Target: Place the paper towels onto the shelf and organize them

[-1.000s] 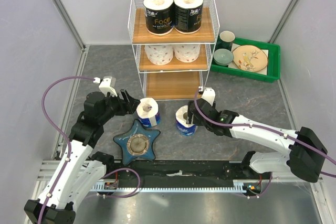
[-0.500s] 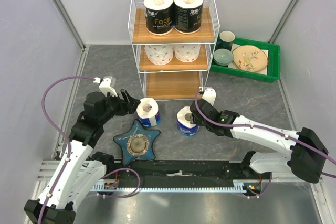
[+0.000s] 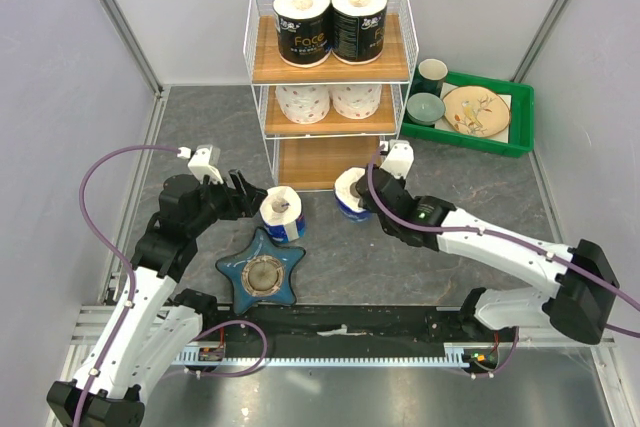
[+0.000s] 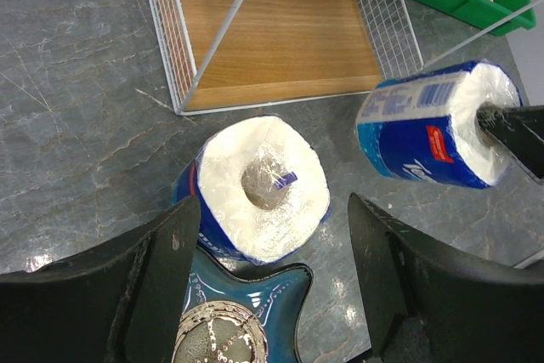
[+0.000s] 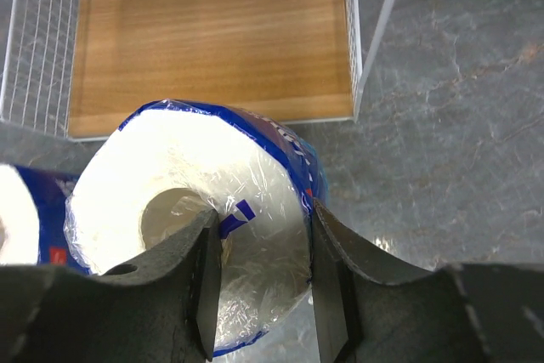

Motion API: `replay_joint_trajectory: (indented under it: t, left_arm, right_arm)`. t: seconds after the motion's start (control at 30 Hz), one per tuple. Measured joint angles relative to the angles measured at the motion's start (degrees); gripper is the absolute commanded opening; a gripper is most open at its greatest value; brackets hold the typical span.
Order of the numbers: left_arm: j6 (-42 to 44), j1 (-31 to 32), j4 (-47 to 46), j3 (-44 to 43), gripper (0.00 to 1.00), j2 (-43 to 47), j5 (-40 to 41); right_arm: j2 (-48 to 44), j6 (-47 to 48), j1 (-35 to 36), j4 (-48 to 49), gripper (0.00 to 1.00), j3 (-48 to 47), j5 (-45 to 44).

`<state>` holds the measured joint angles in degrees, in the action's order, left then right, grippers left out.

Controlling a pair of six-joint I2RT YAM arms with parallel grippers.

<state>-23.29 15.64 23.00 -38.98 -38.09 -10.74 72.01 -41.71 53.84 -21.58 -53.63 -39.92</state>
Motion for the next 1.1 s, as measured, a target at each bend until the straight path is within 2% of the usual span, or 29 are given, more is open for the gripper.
replay_joint_trajectory:
  t: [0.4, 1.1]
  left_arm:
    - [-0.02, -0.17, -0.44, 0.02, 0.77, -0.02, -0.42]
    - [-0.04, -0.57, -0.83, 0.57, 0.77, -0.04, -1.53]
  right_arm:
    - [10.23, 3.26, -1.25, 7.08, 0.41, -3.50, -5.05]
    - [16.79, 6.27, -6.84, 22.12, 0.41, -3.82, -5.14]
